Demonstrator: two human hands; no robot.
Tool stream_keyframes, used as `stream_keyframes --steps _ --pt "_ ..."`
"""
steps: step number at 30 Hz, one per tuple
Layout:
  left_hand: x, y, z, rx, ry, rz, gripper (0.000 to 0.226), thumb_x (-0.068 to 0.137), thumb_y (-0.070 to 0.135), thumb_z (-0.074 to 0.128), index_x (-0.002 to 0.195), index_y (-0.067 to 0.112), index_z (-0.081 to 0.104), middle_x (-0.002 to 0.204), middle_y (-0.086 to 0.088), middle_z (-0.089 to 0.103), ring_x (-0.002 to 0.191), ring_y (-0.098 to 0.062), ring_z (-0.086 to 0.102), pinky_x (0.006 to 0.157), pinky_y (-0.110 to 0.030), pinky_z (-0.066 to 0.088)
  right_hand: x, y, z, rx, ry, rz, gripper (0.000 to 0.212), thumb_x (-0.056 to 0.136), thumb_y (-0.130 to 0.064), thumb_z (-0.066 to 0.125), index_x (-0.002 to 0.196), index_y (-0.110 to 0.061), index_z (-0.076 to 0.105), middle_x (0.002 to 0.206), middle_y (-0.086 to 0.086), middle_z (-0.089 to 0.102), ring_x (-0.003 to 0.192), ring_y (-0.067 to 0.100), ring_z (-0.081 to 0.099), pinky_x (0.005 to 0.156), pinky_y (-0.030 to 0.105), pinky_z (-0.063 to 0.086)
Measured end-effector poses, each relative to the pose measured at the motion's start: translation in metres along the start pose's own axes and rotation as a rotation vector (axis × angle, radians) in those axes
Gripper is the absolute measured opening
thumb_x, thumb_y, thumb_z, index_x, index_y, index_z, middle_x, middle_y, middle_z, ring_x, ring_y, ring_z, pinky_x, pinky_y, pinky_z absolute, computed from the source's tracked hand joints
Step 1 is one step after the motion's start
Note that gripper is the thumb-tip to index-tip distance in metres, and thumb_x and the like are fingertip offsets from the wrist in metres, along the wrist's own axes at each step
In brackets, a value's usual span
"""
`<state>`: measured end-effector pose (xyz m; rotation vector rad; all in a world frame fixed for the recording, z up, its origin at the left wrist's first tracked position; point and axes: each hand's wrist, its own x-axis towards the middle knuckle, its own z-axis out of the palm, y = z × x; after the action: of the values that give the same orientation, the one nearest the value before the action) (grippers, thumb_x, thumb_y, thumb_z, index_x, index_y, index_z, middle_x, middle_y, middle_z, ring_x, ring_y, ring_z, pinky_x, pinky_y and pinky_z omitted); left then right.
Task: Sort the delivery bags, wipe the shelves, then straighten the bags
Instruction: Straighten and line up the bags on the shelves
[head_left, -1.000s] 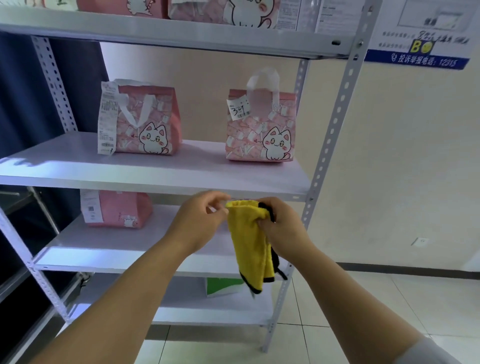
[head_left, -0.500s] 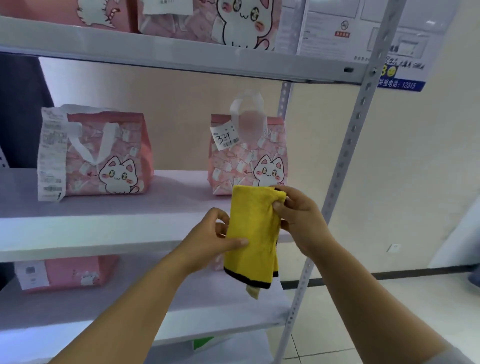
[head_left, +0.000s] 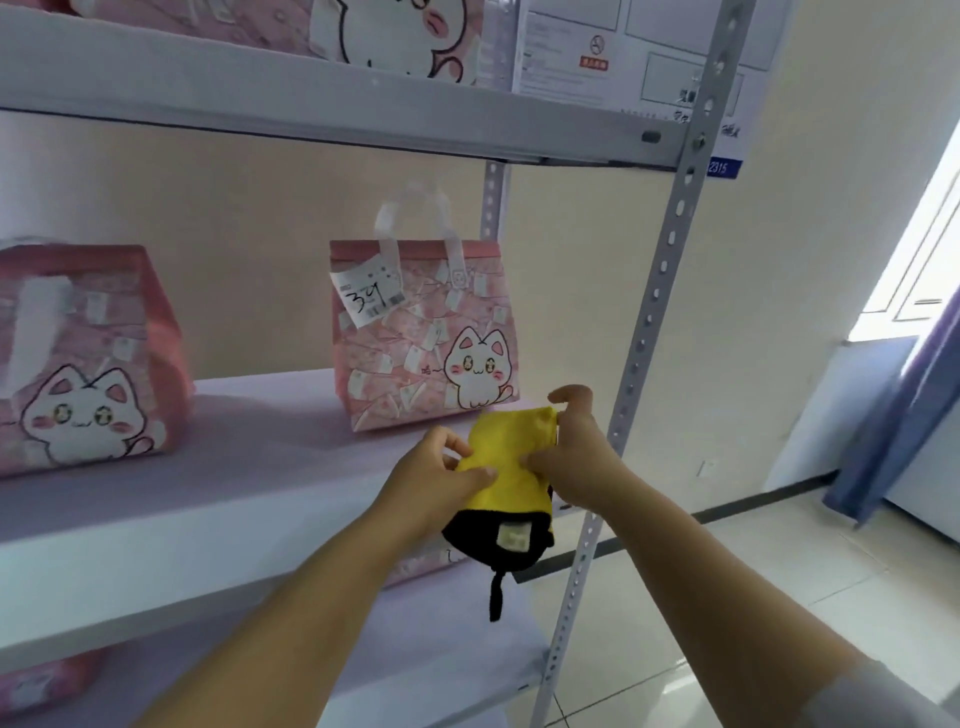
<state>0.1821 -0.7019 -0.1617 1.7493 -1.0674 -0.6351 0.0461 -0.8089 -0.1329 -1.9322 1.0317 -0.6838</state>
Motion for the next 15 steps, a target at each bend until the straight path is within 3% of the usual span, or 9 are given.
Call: stream_keyframes --steps 4,7,9,12,15 --pt "0.016 0.002 0.014 0.001 -0.061 -0.048 0.044 0.072 0.036 0.074 0.110 0.027 0.053 0.104 0.005 0.058 0.085 -0.009 0.062 0.061 -0.020 0.049 0.033 0.007 -0.006 -0.322 -0.074 0.013 0.046 0.084 -0.006 0.058 0.126 -0.018 0.042 0.130 0.010 0.034 0.081 0.022 0.049 0.049 0.019 0.037" --pt "0.028 0.001 0.027 0.073 -0.038 -0.049 0.056 0.070 0.035 0.076 0.118 0.022 0.051 0.107 0.005 0.058 0.089 -0.008 0.060 0.065 -0.020 0.049 0.058 0.013 -0.006 -0.449 -0.120 -0.011 0.047 0.086 -0.007 0.054 0.130 -0.018 0.045 0.133 0.007 0.034 0.089 0.021 0.046 0.064 0.022 0.043" --pt "0.037 0.002 0.035 0.134 -0.018 -0.059 0.059 0.069 0.038 0.075 0.120 0.021 0.050 0.110 0.003 0.057 0.094 -0.012 0.058 0.073 -0.025 0.049 0.071 0.015 -0.005 -0.516 -0.147 -0.016 0.046 0.086 -0.006 0.052 0.130 -0.019 0.047 0.132 0.006 0.036 0.090 0.022 0.046 0.072 0.027 0.043" --pt "0.048 0.003 0.046 0.209 0.020 -0.065 0.057 0.068 0.040 0.074 0.117 0.023 0.052 0.099 0.010 0.057 0.086 -0.006 0.055 0.064 -0.019 0.044 0.084 0.016 -0.003 -0.604 -0.170 -0.037 0.044 0.086 -0.005 0.049 0.128 -0.019 0.052 0.128 0.006 0.039 0.089 0.023 0.048 0.073 0.028 0.043" --pt "0.057 0.005 0.054 0.328 0.076 -0.047 0.057 0.065 0.043 0.073 0.117 0.026 0.055 0.106 0.005 0.063 0.087 -0.010 0.057 0.069 -0.024 0.047 0.092 0.016 0.000 -0.828 -0.214 -0.112 0.037 0.089 -0.005 0.041 0.124 -0.010 0.054 0.126 0.011 0.046 0.105 0.026 0.050 0.082 0.030 0.044"
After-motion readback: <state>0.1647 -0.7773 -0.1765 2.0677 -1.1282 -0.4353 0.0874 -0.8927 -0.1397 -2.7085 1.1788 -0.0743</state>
